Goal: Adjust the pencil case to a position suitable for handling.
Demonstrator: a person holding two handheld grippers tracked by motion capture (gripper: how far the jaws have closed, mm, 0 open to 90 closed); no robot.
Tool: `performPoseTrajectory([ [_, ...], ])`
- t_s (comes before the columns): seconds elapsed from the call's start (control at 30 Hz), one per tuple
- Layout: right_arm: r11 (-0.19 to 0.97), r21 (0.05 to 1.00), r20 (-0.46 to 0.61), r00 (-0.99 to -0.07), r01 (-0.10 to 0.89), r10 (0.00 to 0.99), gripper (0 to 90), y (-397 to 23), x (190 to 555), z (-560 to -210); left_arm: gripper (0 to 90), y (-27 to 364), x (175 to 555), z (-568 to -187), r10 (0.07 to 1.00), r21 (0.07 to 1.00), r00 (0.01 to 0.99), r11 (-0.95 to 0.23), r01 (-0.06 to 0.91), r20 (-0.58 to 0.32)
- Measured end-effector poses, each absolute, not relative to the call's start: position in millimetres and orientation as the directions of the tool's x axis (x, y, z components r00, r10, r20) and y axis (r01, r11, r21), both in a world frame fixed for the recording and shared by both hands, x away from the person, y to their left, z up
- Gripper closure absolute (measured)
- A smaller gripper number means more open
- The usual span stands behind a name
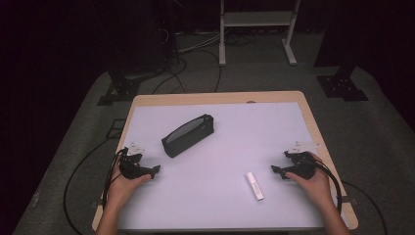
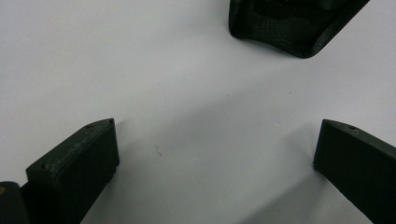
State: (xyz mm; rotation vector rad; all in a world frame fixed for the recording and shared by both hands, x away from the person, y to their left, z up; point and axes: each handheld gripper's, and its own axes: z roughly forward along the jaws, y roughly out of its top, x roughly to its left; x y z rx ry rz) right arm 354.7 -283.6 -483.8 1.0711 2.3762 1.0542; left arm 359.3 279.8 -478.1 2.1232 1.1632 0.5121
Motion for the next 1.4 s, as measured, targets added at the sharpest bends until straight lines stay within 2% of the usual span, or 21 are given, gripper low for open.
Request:
performPoseTrajectory([
  [0.17, 0.444, 0.74, 0.003, -0.663, 0.505, 0.748, 15.6, -284, 355, -484, 1.5, 280, 358, -477, 0.846, 0.707, 0.532, -0.394, 0.588, 0.029],
  [0.23, 0.444, 0.74, 0.004, -0.663, 0.505, 0.748, 15.6, -284, 355, -484, 7.5, 280, 357, -476, 0.844, 0.709, 0.536, -0.395, 0.585, 0.028],
  [0.4, 0.443, 0.741, 0.004, -0.663, 0.505, 0.748, 15.6, -284, 355, -484, 14.7, 281, 356, -474, 0.84, 0.718, 0.542, -0.393, 0.575, 0.025],
  [0.5, 0.442, 0.741, 0.005, -0.663, 0.505, 0.748, 15.6, -284, 355, -484, 15.3, 282, 355, -473, 0.84, 0.718, 0.542, -0.387, 0.578, 0.016],
  [0.53, 0.442, 0.741, 0.006, -0.663, 0.505, 0.748, 15.6, -284, 355, -484, 19.6, 282, 354, -472, 0.836, 0.725, 0.549, -0.385, 0.571, 0.011],
  [1.4, 0.442, 0.739, 0.008, -0.663, 0.508, 0.749, 15.6, -284, 355, -484, 32.2, 281, 347, -438, 0.799, 0.795, 0.601, -0.341, 0.501, -0.036],
])
